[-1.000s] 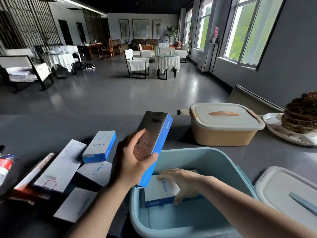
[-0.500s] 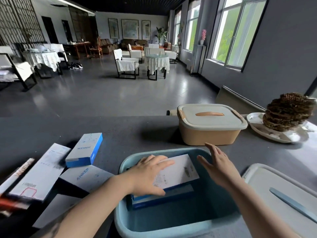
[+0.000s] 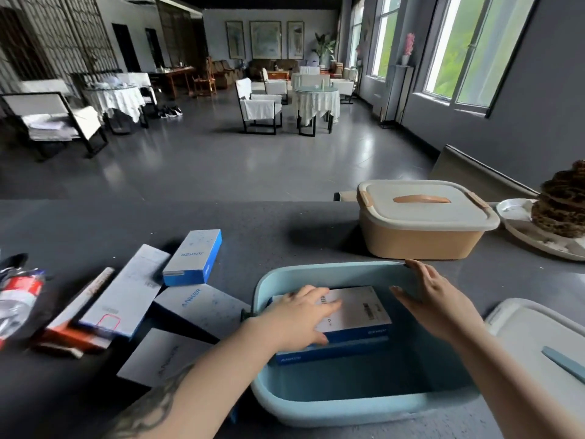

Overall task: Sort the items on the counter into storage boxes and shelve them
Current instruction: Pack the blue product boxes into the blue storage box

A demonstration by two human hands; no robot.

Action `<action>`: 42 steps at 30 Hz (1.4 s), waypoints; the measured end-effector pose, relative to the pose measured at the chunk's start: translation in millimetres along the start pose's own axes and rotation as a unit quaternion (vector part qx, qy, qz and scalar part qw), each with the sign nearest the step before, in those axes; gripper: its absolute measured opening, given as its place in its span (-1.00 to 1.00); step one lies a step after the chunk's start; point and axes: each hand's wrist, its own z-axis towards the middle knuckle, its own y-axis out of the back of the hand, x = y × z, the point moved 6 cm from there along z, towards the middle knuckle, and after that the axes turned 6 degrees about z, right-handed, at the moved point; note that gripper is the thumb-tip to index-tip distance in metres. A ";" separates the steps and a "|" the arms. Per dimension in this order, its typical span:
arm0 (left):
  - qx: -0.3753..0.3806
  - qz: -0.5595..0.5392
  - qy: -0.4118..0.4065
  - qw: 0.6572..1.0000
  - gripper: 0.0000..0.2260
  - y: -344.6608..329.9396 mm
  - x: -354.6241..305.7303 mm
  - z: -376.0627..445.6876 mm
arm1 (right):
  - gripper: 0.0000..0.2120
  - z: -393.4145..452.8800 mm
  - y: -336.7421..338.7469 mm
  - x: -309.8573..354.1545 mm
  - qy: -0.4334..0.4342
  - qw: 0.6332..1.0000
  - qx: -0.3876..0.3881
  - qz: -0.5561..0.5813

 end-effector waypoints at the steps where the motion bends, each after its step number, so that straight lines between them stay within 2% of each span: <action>1: -0.023 -0.007 0.005 1.000 -0.41 5.9 -0.4 -4.3 | -0.40 0.6 -0.2 0.1 0.002 1.000 0.001 0.002; 3: -0.113 -0.098 0.034 0.988 -0.48 20.6 3.2 -17.4 | -0.42 1.0 1.4 -1.3 -0.005 1.000 -0.005 0.010; 4: -0.181 -0.168 0.065 0.967 -0.52 29.6 10.4 -29.7 | -0.43 1.4 3.7 -2.0 -0.013 1.000 -0.019 0.012; 5: -0.259 -0.225 0.100 0.934 -0.58 37.3 21.0 -46.0 | -0.44 1.3 7.3 -5.3 -0.022 0.999 -0.040 0.010; 7: -0.397 -0.255 0.172 0.865 -0.69 40.7 56.2 -90.5 | -0.47 3.8 13.9 -4.4 -0.032 0.996 -0.087 0.015; 9: -0.444 -0.256 0.244 0.823 -0.82 25.7 99.2 -134.1 | -0.55 4.0 21.5 14.5 -0.047 0.986 -0.133 0.090; 11: -0.406 -0.293 0.306 0.810 -0.86 -1.5 139.9 -166.3 | -0.64 -0.2 25.7 60.4 -0.024 0.967 -0.183 0.174; 13: -0.349 -0.293 0.333 0.826 -0.85 -27.4 165.6 -188.6 | -0.70 -5.8 14.8 133.0 0.070 0.957 -0.169 0.227; 15: -0.278 -0.263 0.296 0.875 -0.82 -45.9 169.7 -196.2 | -0.70 -11.1 -9.2 207.4 0.157 0.945 -0.098 0.269; 16: -0.231 -0.243 0.267 0.904 -0.72 -55.0 167.1 -196.4 | -0.70 -11.6 -25.9 239.1 0.184 0.942 -0.054 0.275; 18: -0.119 -0.182 0.222 0.951 -0.35 -74.2 160.6 -195.9 | -0.65 -10.9 -65.2 292.9 0.216 0.945 0.048 0.239; 20: -0.055 -0.092 0.196 0.975 -0.08 -84.2 156.7 -198.3 | -0.55 -9.8 -112.6 324.3 0.217 0.950 0.167 0.152; 22: -0.065 -0.041 0.188 0.979 0.00 -83.6 158.4 -206.1 | -0.43 -10.6 -155.6 333.2 0.178 0.944 0.274 0.048; 23: -0.083 -0.040 0.191 0.977 0.00 -82.2 161.0 -212.5 | -0.36 -10.5 -172.1 331.9 0.155 0.940 0.303 -0.001; 27: -0.124 -0.049 0.197 0.971 -0.02 -88.6 167.8 -235.3 | -0.17 -4.4 -199.0 331.2 0.120 0.939 0.307 -0.101; 31: -0.095 -0.044 0.184 0.977 0.07 -92.4 161.3 -233.8 | -0.16 -3.9 -206.1 334.9 0.117 0.939 0.303 -0.117; 33: -0.100 -0.057 0.183 0.976 0.03 -86.2 161.7 -235.4 | -0.16 -6.0 -206.2 338.9 0.121 0.938 0.309 -0.098; 36: -0.147 -0.104 0.179 0.967 -0.05 -67.7 165.3 -250.2 | -0.22 -4.8 -190.5 347.5 0.110 0.940 0.320 -0.050; 38: -0.186 -0.123 0.168 0.960 -0.08 -49.9 167.1 -261.5 | -0.41 -3.4 -170.8 355.3 0.081 0.929 0.357 0.046; 40: -0.228 -0.134 0.168 0.950 -0.08 -27.7 170.3 -269.5 | -0.67 -4.6 -144.3 364.9 0.044 0.891 0.408 0.192; 42: -0.279 -0.153 0.162 0.934 -0.13 -0.6 171.3 -271.5 | -0.72 0.8 -105.1 364.3 0.045 0.885 0.392 0.249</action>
